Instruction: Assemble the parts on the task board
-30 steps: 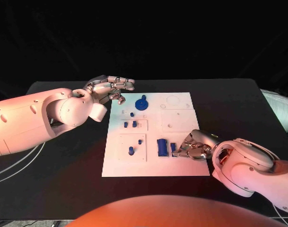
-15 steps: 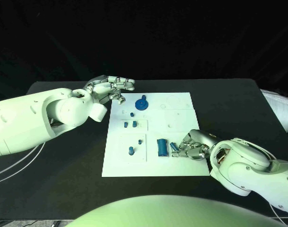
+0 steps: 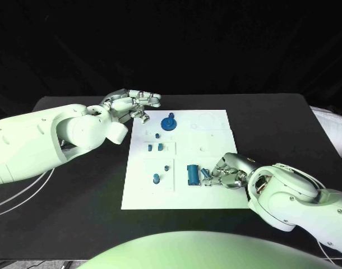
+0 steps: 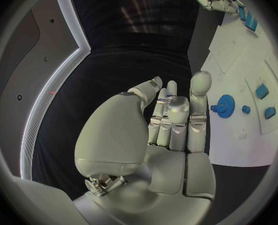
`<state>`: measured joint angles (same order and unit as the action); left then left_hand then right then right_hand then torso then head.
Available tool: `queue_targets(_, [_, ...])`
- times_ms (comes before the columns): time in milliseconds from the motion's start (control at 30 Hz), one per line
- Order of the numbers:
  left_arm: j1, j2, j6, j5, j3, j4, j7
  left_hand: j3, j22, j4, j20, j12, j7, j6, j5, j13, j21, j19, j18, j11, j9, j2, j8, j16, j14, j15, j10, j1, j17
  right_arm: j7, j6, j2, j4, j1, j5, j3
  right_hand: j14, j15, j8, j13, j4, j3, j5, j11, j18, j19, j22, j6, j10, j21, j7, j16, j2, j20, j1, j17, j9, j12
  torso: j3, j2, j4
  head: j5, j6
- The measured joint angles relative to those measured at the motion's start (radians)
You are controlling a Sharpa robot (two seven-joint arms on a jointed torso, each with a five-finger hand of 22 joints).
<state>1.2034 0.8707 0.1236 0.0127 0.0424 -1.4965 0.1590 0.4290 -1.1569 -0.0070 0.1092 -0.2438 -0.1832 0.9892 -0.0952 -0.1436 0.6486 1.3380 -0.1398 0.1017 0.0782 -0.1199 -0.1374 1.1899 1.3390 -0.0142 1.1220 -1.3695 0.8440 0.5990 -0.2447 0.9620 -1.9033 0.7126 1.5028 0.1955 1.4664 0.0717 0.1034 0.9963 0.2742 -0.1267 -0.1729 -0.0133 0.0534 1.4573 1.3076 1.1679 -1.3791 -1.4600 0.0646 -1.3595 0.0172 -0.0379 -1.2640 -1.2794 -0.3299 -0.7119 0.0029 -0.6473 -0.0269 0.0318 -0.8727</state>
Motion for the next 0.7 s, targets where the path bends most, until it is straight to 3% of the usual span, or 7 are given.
queue_targets(167, [0.000, 0.000, -0.001, 0.000, 0.000, 0.002, 0.000, 0.000, 0.000, 0.000, 0.000, 0.000, 0.000, 0.000, 0.000, 0.000, -0.001, 0.000, 0.000, 0.000, 0.000, 0.000, 0.000, 0.000, 0.000, 0.000, 0.000, 0.000, 0.000, 0.002, -0.006, 0.001, -0.004, -0.001, -0.002, -0.001, 0.000, 0.000, 0.004, 0.008, 0.010, -0.010, -0.051, 0.002, 0.000, 0.004, 0.000, 0.004, -0.005, 0.000, -0.004, -0.004, 0.024, 0.004, 0.023, -0.005, -0.003, -0.011, 0.0000, 0.000, -0.0003, -0.002, 0.000])
queue_targets(467, [0.000, 0.000, -0.002, -0.001, 0.001, 0.002, -0.001, 0.000, 0.001, 0.000, 0.000, 0.000, 0.000, 0.000, 0.000, 0.000, -0.006, 0.000, 0.000, 0.000, 0.000, 0.000, 0.000, 0.000, 0.000, 0.000, 0.000, 0.000, 0.000, 0.003, -0.012, 0.005, -0.007, -0.002, -0.009, -0.002, -0.002, 0.003, 0.004, 0.016, 0.002, 0.002, -0.203, -0.005, 0.000, 0.004, 0.000, 0.010, -0.012, -0.004, -0.003, -0.010, 0.092, 0.004, -0.009, -0.013, -0.004, -0.015, -0.0004, -0.001, -0.0004, -0.003, 0.000])
queue_targets(500, [0.000, 0.000, -0.002, -0.001, 0.001, 0.002, -0.002, 0.000, 0.001, 0.000, 0.000, 0.000, 0.000, 0.000, 0.000, 0.000, -0.006, 0.000, 0.000, 0.000, 0.000, 0.000, 0.000, 0.000, 0.000, 0.000, 0.000, 0.000, 0.000, 0.003, -0.013, 0.006, -0.007, -0.002, -0.010, -0.002, 0.000, 0.008, 0.004, 0.017, -0.005, 0.015, -0.209, -0.005, 0.000, 0.004, 0.000, 0.010, -0.012, -0.004, -0.003, -0.010, 0.106, 0.004, -0.023, -0.014, -0.004, -0.015, -0.0004, -0.001, -0.0004, -0.004, 0.000])
queue_targets(700, [0.000, 0.000, -0.003, -0.001, 0.001, 0.003, -0.002, 0.000, 0.001, 0.000, 0.000, 0.000, 0.000, 0.000, 0.000, 0.000, -0.006, 0.000, 0.000, 0.000, 0.000, 0.000, 0.000, 0.000, 0.000, 0.000, 0.000, 0.000, 0.000, 0.002, -0.015, 0.008, -0.010, -0.002, -0.016, -0.002, 0.000, 0.007, 0.002, 0.019, -0.035, 0.056, -0.161, -0.003, 0.000, 0.007, 0.000, 0.010, -0.014, -0.004, -0.003, -0.010, 0.108, 0.007, -0.078, -0.018, -0.005, -0.015, 0.0000, -0.001, -0.0003, -0.006, 0.000])
